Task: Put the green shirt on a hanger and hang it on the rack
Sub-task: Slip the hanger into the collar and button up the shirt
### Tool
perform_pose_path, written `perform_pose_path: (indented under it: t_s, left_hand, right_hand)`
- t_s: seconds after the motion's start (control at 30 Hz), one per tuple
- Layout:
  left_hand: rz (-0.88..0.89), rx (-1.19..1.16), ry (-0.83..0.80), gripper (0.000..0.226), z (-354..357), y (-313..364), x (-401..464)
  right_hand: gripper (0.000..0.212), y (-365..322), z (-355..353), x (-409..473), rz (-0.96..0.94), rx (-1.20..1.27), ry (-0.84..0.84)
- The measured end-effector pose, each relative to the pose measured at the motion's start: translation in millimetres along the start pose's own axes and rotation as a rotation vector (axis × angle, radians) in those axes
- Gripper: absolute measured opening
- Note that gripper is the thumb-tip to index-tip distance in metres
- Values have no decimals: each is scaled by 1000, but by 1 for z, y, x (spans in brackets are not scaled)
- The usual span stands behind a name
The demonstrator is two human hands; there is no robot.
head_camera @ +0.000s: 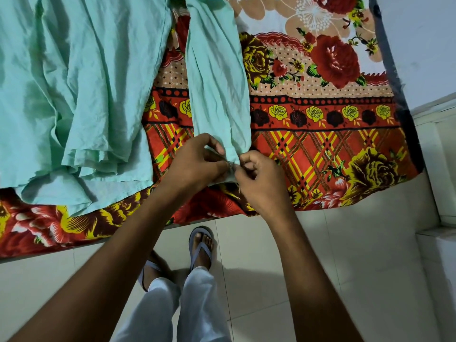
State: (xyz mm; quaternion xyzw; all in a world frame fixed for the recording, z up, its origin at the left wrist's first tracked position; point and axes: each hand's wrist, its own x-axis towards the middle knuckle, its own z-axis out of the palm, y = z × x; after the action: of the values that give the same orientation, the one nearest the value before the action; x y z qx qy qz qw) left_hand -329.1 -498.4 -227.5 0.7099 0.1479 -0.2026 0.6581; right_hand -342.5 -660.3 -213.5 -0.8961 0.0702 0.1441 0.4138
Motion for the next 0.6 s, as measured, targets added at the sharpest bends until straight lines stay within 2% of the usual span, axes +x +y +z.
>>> perform_pose_path:
  t_s: [0.07, 0.2, 0.33, 0.47, 0.6]
  left_hand:
    - [109, 229, -4, 10, 5, 3, 2]
    - [275, 496, 39, 17, 11, 10, 5]
    - [388, 552, 108, 18, 6, 12, 6]
    - [434, 517, 244, 14, -10, 22, 10]
    - [408, 562, 362, 18, -43, 40, 19]
  right_hand:
    - [10, 2, -3, 1, -4, -67, 41]
    - [8, -2, -7, 4, -13, -225, 166]
    - [9, -12, -5, 7, -121, -212, 285]
    - [20, -30, 3, 20, -310, -275, 272]
    - [25, -62, 16, 49, -447, -327, 256]
